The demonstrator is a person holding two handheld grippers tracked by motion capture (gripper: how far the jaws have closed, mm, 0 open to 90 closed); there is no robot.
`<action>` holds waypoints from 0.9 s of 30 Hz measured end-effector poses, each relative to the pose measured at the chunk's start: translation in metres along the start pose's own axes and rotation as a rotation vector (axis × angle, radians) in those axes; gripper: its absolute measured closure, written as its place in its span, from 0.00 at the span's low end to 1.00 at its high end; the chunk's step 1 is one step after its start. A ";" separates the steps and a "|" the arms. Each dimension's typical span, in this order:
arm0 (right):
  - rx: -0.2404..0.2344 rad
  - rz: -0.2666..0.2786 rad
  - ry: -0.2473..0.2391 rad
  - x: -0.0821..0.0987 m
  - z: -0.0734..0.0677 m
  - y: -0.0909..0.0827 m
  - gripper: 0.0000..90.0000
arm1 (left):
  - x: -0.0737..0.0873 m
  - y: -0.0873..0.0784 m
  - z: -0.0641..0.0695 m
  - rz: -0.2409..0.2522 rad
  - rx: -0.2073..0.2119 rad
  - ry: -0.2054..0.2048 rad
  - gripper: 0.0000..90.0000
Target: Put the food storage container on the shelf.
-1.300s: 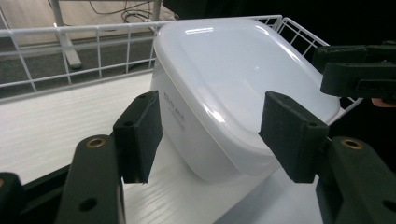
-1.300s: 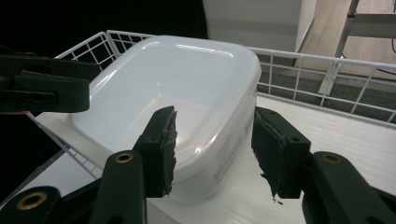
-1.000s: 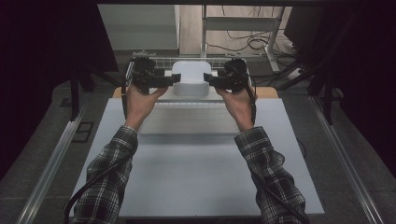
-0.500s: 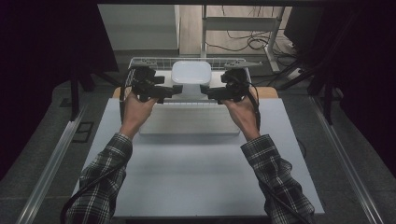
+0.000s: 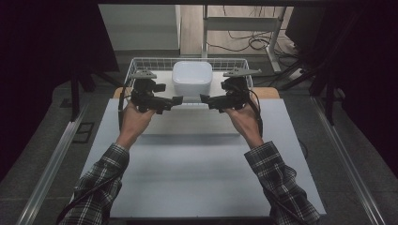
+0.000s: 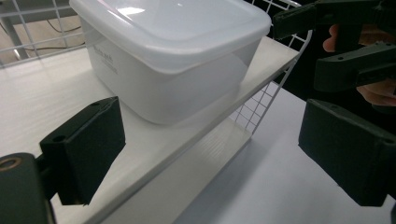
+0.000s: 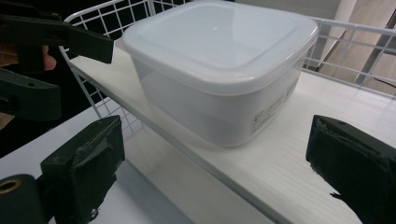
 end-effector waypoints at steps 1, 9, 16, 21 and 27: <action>-0.003 0.000 -0.002 0.002 -0.001 -0.001 0.05 | 0.001 -0.001 0.001 0.002 0.003 0.009 0.08; -0.024 -0.013 -0.014 0.011 -0.007 -0.004 0.05 | 0.013 -0.006 0.007 0.011 0.044 0.018 0.07; -0.039 -0.028 -0.038 0.022 -0.012 -0.007 0.04 | 0.025 -0.008 0.018 -0.019 0.076 0.025 0.05; -0.049 -0.034 -0.046 0.029 -0.014 -0.010 0.04 | 0.032 -0.010 0.027 -0.036 0.125 0.026 0.03; -0.060 -0.032 -0.052 0.035 -0.017 -0.017 0.03 | 0.044 -0.012 0.032 -0.057 0.122 0.061 0.01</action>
Point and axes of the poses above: each handheld gripper's, and its own axes: y roughly forward along the jaws, x roughly out of its underside, z roughly to its right, the point moved 9 cm from there along y, roughly forward along the jaws, and after that the axes turned 8 degrees about z, right-handed, at the moved point
